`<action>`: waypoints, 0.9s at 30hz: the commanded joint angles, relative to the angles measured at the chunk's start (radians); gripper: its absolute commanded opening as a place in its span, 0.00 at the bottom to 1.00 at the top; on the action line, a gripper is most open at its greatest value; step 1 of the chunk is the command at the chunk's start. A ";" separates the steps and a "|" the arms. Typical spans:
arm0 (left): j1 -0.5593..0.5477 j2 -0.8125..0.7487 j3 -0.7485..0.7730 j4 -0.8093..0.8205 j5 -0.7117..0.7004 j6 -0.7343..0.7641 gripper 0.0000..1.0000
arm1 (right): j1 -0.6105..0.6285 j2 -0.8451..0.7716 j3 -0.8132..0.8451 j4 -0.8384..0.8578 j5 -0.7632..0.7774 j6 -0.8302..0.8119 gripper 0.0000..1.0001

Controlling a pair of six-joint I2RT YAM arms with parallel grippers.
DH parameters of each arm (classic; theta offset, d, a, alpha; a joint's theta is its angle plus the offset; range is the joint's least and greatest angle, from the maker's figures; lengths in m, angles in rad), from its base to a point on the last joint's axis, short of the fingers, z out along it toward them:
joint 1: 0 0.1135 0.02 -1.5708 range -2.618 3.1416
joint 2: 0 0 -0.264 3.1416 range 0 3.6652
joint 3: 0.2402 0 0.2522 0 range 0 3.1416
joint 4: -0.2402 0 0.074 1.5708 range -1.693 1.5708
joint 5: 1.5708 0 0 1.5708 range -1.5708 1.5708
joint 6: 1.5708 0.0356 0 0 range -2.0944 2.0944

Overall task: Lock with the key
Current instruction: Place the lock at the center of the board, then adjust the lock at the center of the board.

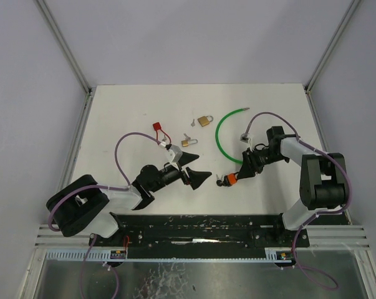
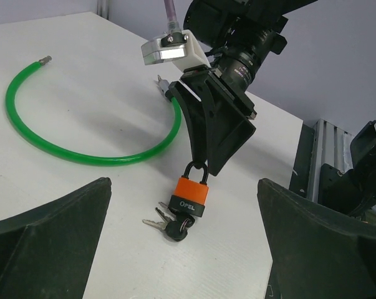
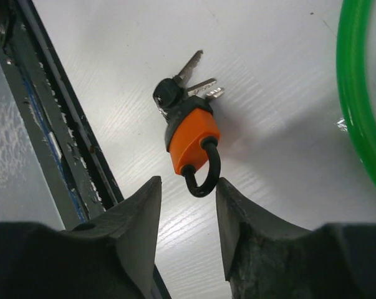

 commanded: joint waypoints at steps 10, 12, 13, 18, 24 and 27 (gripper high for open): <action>0.000 0.004 0.017 0.073 0.022 0.003 1.00 | -0.036 -0.258 -0.006 0.071 0.235 0.007 0.52; 0.000 0.003 0.016 0.073 0.022 0.003 1.00 | -0.048 -0.284 -0.013 0.077 0.233 -0.014 0.53; 0.000 0.003 0.015 0.074 0.022 0.003 1.00 | -0.051 -0.297 -0.015 0.079 0.232 -0.026 0.53; 0.000 0.000 0.008 0.083 0.023 0.003 1.00 | -0.066 -0.369 -0.039 0.117 0.240 -0.090 0.58; 0.000 -0.006 -0.006 0.100 0.021 0.003 1.00 | -0.069 -0.385 -0.037 0.130 0.245 -0.103 0.61; 0.000 -0.009 -0.009 0.102 0.020 0.003 1.00 | -0.069 -0.383 -0.040 0.129 0.242 -0.111 0.61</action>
